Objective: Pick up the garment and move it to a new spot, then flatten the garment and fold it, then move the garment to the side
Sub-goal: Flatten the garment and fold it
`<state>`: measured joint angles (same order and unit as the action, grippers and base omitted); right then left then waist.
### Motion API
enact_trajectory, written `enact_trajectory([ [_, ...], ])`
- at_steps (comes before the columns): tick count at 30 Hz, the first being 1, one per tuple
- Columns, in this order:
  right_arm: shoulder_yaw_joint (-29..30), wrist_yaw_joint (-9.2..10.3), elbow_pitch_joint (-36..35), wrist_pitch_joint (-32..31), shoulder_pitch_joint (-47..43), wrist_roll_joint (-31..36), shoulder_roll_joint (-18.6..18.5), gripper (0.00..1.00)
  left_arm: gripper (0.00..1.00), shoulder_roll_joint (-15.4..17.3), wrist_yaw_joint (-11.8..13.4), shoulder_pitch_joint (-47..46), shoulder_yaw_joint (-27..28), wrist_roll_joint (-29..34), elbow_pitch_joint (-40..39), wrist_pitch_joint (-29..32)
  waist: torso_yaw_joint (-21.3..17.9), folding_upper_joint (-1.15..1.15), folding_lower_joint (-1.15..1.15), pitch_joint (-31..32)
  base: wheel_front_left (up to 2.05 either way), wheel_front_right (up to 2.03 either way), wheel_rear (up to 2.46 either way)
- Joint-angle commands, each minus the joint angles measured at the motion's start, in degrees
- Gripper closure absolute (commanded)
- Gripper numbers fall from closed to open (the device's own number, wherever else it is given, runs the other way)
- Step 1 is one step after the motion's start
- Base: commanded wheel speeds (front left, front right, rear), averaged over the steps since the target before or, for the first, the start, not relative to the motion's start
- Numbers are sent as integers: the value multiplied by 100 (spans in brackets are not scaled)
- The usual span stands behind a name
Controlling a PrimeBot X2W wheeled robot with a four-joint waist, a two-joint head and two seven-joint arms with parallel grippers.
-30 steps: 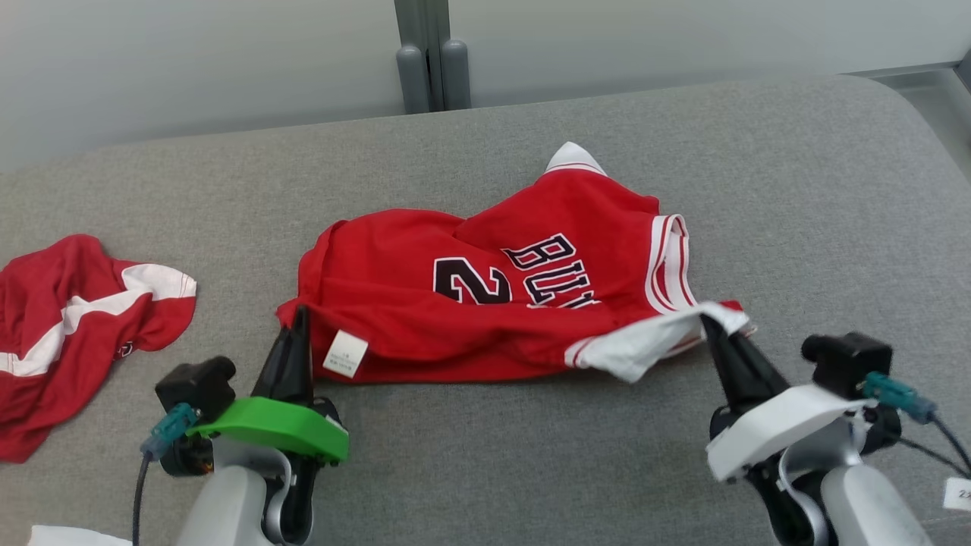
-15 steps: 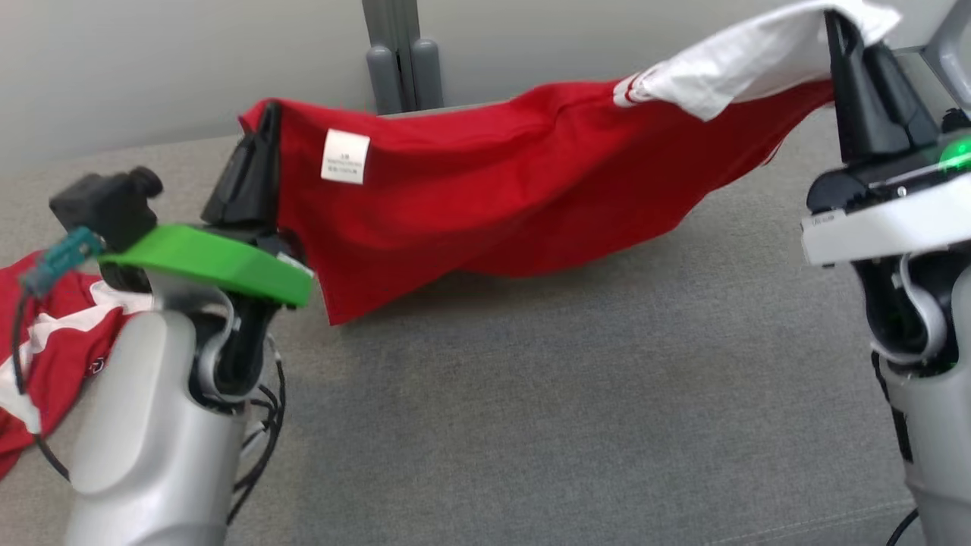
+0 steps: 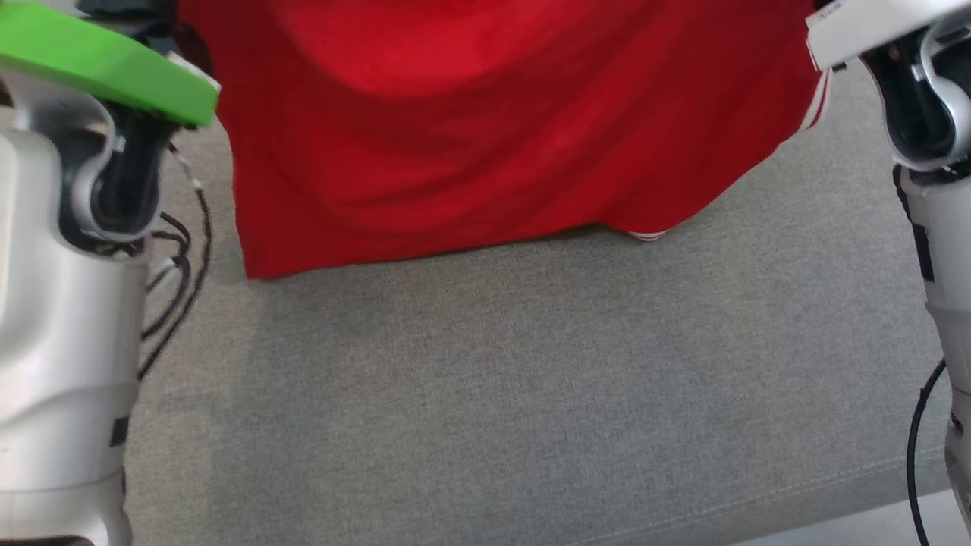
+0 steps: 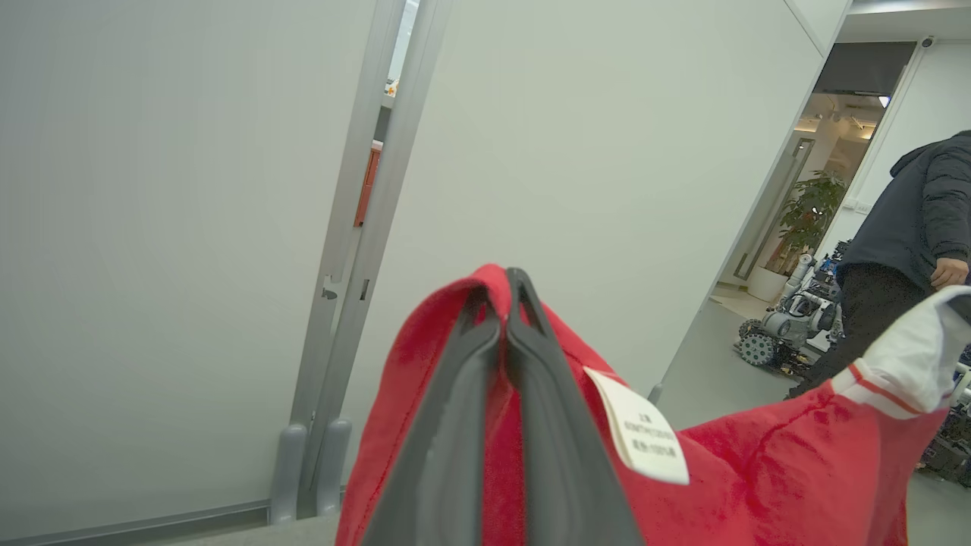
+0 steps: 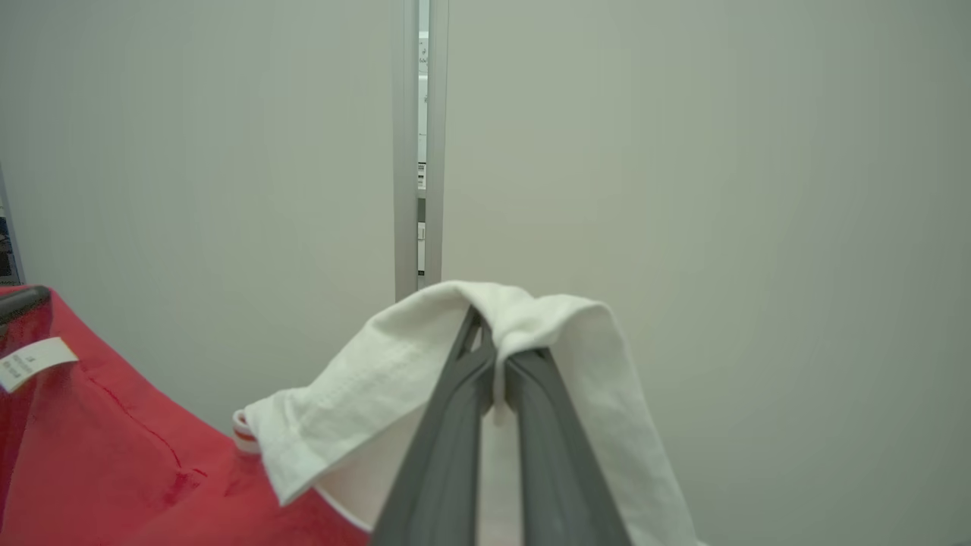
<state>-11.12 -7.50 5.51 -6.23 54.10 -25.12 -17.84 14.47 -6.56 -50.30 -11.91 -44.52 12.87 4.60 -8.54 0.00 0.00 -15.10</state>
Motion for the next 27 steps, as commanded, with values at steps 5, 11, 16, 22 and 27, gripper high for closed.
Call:
enact_trajectory([
  [5, -17, 2, 1406, 504, 1145, 91, 548, 100, 100, 232, 302, -996, 218, 611, 604, -684, -495, 0, 0, -1494, 0, 0, 0],
  [11, 587, 0, 2469, 1764, 2747, 436, 1024, 100, 100, 108, 166, -2276, 175, 976, 1070, -1587, -521, 0, 0, -2040, 0, 0, 0],
  [16, 959, 1, 2243, 2135, 3703, 664, 1076, 100, 100, 140, -5, -3230, -11, 1235, 962, -1883, -415, 0, 0, -2038, 0, 0, 0],
  [22, 1082, 1, 771, 2140, 3835, 889, 858, 100, 100, -109, -66, -3835, 386, 1141, 195, -1977, -188, 0, 0, -2078, 0, 0, 0],
  [27, 856, 2, 786, 2142, 3078, 953, 654, 100, 100, -61, -95, -2961, 147, 1127, 2, -1970, -72, 0, 0, -2123, 0, 0, 0],
])
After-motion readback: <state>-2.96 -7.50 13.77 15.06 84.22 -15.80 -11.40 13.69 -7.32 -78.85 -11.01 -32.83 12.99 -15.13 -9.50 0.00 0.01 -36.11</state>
